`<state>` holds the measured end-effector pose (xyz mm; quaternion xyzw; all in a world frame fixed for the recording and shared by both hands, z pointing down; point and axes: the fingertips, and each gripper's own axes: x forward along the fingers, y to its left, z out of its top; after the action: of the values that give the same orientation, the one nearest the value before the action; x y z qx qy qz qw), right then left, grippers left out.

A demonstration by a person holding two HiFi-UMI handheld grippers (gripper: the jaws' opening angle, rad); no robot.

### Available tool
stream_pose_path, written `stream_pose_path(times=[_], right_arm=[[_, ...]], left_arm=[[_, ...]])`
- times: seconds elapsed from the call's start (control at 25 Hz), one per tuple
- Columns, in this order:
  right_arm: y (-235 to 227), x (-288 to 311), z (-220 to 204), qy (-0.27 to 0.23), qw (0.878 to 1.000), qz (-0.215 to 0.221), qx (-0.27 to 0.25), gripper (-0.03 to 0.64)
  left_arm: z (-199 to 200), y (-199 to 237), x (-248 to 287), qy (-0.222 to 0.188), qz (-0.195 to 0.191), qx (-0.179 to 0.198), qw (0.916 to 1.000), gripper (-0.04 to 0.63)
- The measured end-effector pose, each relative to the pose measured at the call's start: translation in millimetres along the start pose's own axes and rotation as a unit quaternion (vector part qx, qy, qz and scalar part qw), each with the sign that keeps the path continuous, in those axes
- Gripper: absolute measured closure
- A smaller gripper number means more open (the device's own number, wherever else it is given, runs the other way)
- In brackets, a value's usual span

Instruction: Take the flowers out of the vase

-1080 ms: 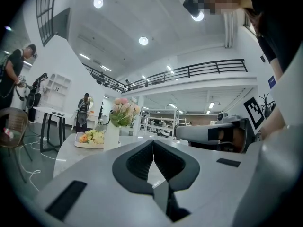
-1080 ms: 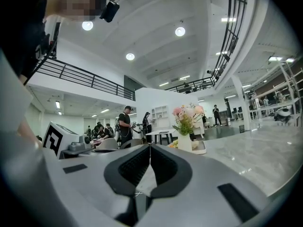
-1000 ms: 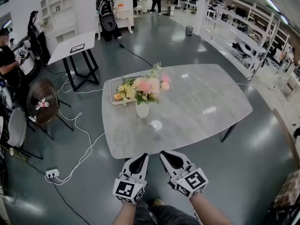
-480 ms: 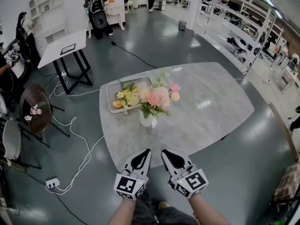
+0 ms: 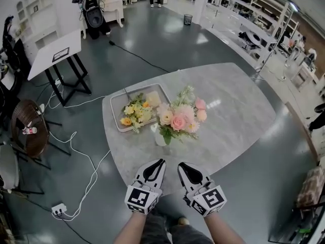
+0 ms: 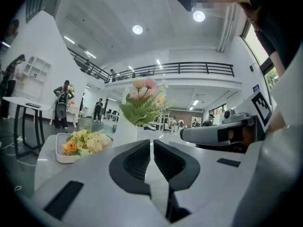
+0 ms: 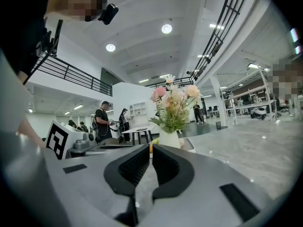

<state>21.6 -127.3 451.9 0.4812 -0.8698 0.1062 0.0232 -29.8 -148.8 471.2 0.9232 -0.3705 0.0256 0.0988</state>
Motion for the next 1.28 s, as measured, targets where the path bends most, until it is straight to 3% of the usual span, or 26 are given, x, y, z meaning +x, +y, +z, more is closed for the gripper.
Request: stream_pose_path(times=[0.12, 0.24, 0.36, 0.6, 0.76, 0.96, 1.28], right_arm=[[-8, 12, 2, -0.01, 1.0, -0.02, 0.005, 0.595], [-15, 21, 1, -0.021, 0.999, -0.039, 0.008, 0.592], [-18, 31, -3, -0.029, 0.998, -0.05, 0.009, 0.488], [-21, 53, -3, -0.056, 0.996, -0.068, 0.006, 0.425], [-35, 63, 3, -0.083, 0.993, -0.079, 0.012, 0.399], [-47, 78, 4, -0.102, 0.993, -0.061, -0.015, 0.38], [-50, 99, 9, -0.133, 0.99, -0.028, -0.044, 0.374]], left_arm=[[-2, 14, 11, 0.003, -0.013, 0.002, 0.9999, 0.559], [-6, 26, 21, 0.006, -0.025, 0.005, 0.9997, 0.478], [-9, 38, 31, 0.003, -0.033, 0.013, 0.9994, 0.4], [-12, 58, 50, -0.015, -0.032, 0.032, 0.9988, 0.317], [-11, 63, 61, -0.022, -0.033, 0.047, 0.9981, 0.278], [-19, 68, 75, -0.028, -0.029, 0.061, 0.9973, 0.239], [-28, 76, 91, -0.021, -0.014, 0.08, 0.9965, 0.233]])
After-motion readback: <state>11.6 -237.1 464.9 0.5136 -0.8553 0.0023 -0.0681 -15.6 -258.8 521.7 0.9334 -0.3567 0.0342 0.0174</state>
